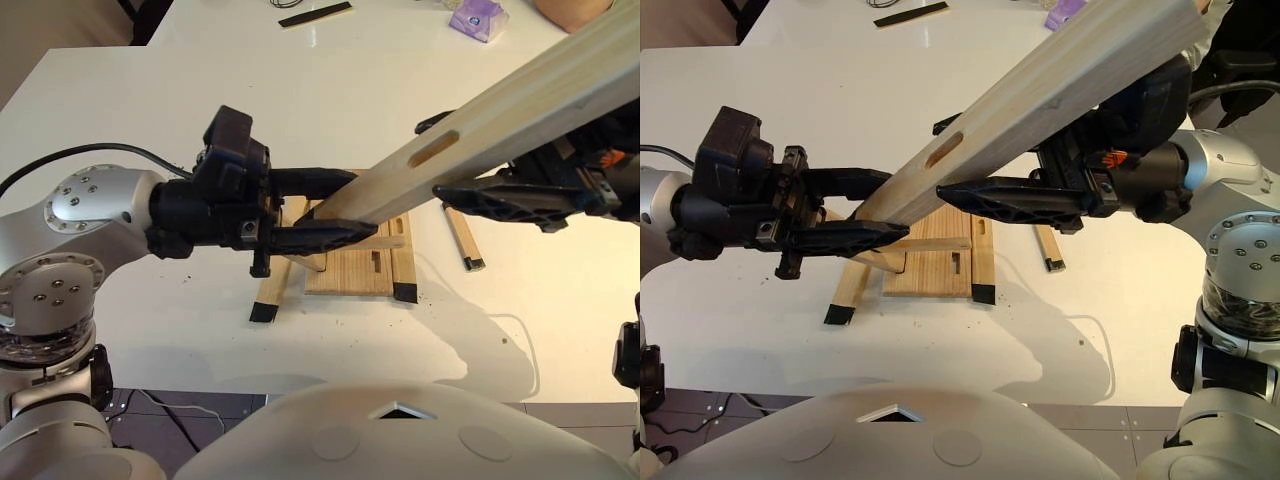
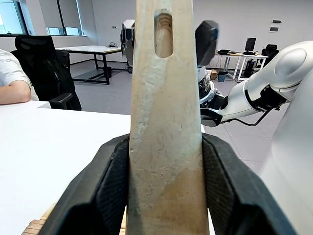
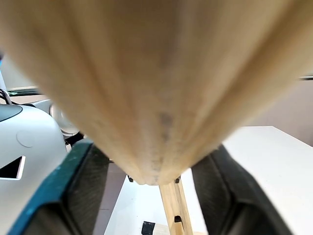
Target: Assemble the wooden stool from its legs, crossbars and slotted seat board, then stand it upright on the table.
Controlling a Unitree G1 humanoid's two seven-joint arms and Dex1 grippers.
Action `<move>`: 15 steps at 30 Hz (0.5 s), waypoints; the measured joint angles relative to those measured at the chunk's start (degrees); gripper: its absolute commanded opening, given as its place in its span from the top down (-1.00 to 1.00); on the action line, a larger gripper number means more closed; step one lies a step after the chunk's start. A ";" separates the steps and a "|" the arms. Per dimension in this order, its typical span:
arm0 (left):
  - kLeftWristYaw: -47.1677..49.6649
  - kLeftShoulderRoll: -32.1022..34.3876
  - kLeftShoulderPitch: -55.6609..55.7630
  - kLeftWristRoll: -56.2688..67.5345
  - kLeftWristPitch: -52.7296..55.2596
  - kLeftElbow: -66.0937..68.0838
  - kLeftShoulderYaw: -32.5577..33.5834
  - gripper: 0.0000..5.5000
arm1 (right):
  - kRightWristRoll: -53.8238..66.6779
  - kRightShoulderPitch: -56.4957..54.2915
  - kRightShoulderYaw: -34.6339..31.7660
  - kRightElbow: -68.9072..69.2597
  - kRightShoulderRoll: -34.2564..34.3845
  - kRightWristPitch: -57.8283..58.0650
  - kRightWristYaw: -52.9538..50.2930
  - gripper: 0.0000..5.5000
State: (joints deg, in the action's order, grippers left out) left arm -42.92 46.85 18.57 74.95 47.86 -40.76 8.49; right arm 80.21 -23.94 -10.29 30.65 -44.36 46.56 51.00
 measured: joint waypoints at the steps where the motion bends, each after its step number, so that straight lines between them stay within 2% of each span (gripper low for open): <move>1: -0.01 0.00 0.00 0.00 0.00 -0.08 0.00 0.27 | -0.28 0.15 0.00 0.00 0.06 -0.03 0.04 0.26; 5: 0.13 -0.38 0.23 -0.23 -0.52 0.07 0.02 0.27 | -0.46 0.24 -0.14 -0.25 0.70 -0.58 -0.02 0.27; 6: 0.23 -0.52 0.49 -0.22 -0.74 0.24 0.03 0.13 | -0.44 0.22 -0.24 -0.39 1.06 -0.83 -0.13 0.27; 13: 14.79 -4.54 6.99 12.33 -3.28 7.28 3.02 -0.27 | -0.25 -2.27 -0.58 -1.23 3.88 -1.78 -4.24 0.27; 15: 18.70 -5.05 8.52 13.69 -3.90 8.83 3.11 -0.28 | -0.57 -2.97 -1.26 -1.81 3.79 -1.99 -4.83 0.27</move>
State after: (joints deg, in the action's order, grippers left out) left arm -24.22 41.80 27.08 88.65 43.96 -31.92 11.61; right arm 79.63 -26.91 -11.55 28.84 -40.57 44.58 46.17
